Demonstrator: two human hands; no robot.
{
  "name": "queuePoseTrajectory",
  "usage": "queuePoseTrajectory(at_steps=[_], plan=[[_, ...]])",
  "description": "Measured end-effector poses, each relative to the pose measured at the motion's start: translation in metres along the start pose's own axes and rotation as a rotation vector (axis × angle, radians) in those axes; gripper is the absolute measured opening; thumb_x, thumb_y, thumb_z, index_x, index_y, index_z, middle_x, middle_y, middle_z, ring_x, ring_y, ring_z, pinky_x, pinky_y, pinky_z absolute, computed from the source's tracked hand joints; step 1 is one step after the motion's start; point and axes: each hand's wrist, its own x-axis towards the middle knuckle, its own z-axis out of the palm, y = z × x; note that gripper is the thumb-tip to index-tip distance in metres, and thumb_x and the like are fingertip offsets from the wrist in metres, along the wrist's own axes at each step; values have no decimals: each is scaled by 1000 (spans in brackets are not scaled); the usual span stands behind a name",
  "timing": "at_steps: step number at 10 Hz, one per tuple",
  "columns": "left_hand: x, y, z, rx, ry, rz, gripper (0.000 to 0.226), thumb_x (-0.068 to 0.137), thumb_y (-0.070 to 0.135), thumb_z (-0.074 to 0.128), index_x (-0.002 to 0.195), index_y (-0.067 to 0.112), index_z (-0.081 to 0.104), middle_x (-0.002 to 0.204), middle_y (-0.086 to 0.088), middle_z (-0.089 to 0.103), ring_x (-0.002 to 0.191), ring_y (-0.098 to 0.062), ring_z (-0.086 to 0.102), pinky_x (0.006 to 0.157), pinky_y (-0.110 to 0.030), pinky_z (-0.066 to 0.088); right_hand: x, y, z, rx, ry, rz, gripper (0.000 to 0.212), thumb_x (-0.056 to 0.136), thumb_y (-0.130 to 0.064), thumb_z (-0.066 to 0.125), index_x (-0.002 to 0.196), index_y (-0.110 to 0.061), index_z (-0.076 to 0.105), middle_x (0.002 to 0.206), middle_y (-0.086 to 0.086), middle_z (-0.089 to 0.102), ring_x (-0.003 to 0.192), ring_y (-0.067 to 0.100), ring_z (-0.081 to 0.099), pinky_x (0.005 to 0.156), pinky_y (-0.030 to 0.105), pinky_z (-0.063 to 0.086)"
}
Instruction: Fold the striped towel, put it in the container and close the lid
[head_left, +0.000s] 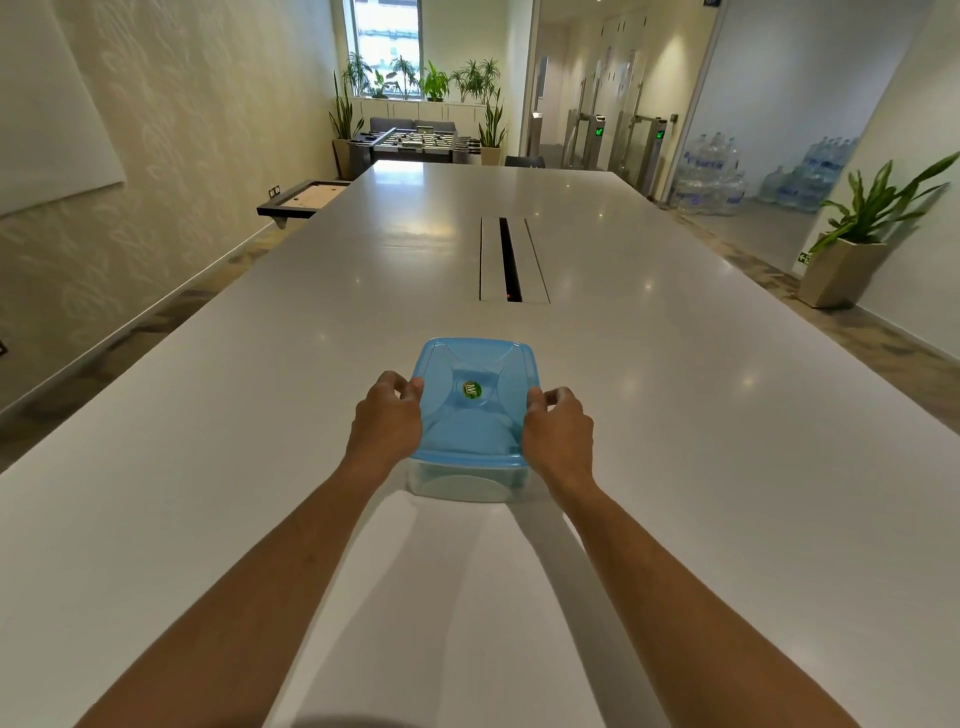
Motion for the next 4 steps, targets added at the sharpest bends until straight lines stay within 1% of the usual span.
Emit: queuePoseTrajectory(at_steps=[1, 2, 3, 4], plan=[[-4, -2, 0, -43, 44, 12, 34, 98, 40, 42, 97, 11, 59, 89, -7, 61, 85, -31, 58, 69, -35, 40, -3, 0, 0, 10, 12, 8, 30, 97, -38, 42, 98, -12, 57, 91, 4, 63, 85, 24, 63, 75, 43, 54], [-6, -1, -2, -21, 86, 5, 33, 97, 37, 41, 95, 13, 64, 89, -8, 62, 87, -32, 58, 71, -36, 42, -6, -1, 0, -4, 27, 39, 35, 96, -45, 39, 101, -17, 58, 96, 5, 66, 85, 23, 63, 76, 43, 54], [-8, 4, -8, 19, -30, -75, 43, 95, 51, 36, 98, 17, 62, 94, -10, 62, 85, -30, 56, 73, -39, 50, -14, -11, -9, 7, -20, 116, 54, 96, -60, 29, 102, -15, 60, 97, 6, 65, 88, 24, 59, 75, 37, 45], [-11, 12, -16, -132, -136, -182, 70, 85, 75, 26, 107, 16, 57, 102, -11, 60, 94, -31, 59, 74, -38, 53, -20, -20, -20, 71, -49, 177, 80, 86, -77, 15, 93, -12, 61, 88, 7, 63, 86, 26, 61, 78, 41, 51]])
